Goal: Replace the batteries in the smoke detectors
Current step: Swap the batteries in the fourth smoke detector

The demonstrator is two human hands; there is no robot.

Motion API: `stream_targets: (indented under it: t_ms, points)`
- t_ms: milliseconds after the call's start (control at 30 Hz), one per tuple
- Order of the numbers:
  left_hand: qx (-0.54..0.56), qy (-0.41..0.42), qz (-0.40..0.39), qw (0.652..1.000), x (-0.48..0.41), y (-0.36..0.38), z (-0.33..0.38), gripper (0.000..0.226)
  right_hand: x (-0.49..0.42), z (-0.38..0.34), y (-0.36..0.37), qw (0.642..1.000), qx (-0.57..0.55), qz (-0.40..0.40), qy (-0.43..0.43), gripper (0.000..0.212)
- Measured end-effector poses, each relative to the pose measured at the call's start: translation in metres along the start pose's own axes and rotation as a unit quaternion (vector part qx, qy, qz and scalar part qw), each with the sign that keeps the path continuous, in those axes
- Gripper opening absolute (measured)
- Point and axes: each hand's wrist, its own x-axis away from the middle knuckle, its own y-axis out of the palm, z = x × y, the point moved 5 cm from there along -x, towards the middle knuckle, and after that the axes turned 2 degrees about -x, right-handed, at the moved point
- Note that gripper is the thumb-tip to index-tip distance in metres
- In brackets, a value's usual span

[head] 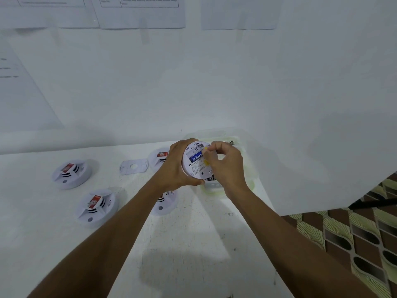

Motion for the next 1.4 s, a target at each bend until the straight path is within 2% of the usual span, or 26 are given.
stream_targets:
  t_ms: [100,167,333,467,533,633,733,867,933,1033,1100,1233,1333,1400]
  points:
    - [-0.009,0.013,-0.002,1.0,-0.002,0.003,0.002,0.08,-0.001,-0.01,0.001,0.994,0.072,0.018,-0.085,0.013]
    - [-0.007,0.014,0.007,1.0,-0.003,0.006,-0.003,0.085,-0.002,-0.014,0.003,0.992,0.074,-0.002,-0.107,0.013]
    - [0.025,-0.005,0.008,1.0,0.002,-0.005,-0.009,0.105,-0.023,-0.021,-0.016,0.992,0.035,-0.048,-0.11,0.01]
    - [0.037,-0.014,-0.005,0.999,0.006,-0.016,-0.017,0.106,-0.053,-0.01,-0.053,0.976,0.141,-0.132,-0.095,0.007]
    - [0.036,-0.017,-0.008,0.999,0.006,-0.017,-0.019,0.106,-0.066,0.004,-0.062,0.937,0.29,-0.174,-0.092,0.006]
    - [0.038,-0.013,-0.024,0.999,0.003,-0.012,-0.017,0.107,-0.072,0.023,-0.061,0.839,0.481,-0.235,-0.093,0.008]
    - [0.039,-0.013,-0.034,0.999,-0.001,-0.007,-0.014,0.107,-0.072,0.037,-0.052,0.782,0.558,-0.259,-0.101,0.011]
    - [0.039,-0.011,-0.031,0.999,-0.006,-0.004,-0.016,0.108,-0.073,0.051,-0.044,0.745,0.601,-0.269,-0.11,0.012]
    - [0.043,-0.01,-0.031,0.999,-0.008,-0.003,-0.018,0.108,-0.076,0.049,-0.045,0.757,0.58,-0.277,-0.116,0.011]
    - [0.046,-0.017,-0.033,0.998,-0.011,-0.003,-0.024,0.109,-0.092,0.035,-0.047,0.839,0.456,-0.267,-0.133,0.01]
    - [0.043,-0.024,-0.037,0.998,-0.014,-0.004,-0.025,0.108,-0.107,0.025,-0.045,0.876,0.393,-0.246,-0.136,0.009]
    - [0.036,-0.032,-0.039,0.998,-0.021,-0.007,-0.028,0.106,-0.142,0.027,-0.023,0.879,0.403,-0.235,-0.099,0.007]
    - [0.03,-0.03,-0.038,0.998,-0.027,-0.01,-0.031,0.106,-0.162,0.038,-0.001,0.857,0.443,-0.251,-0.077,0.002]
    - [0.025,-0.026,-0.034,0.999,-0.029,-0.013,-0.032,0.106,-0.168,0.045,0.008,0.84,0.473,-0.259,-0.06,0.009]
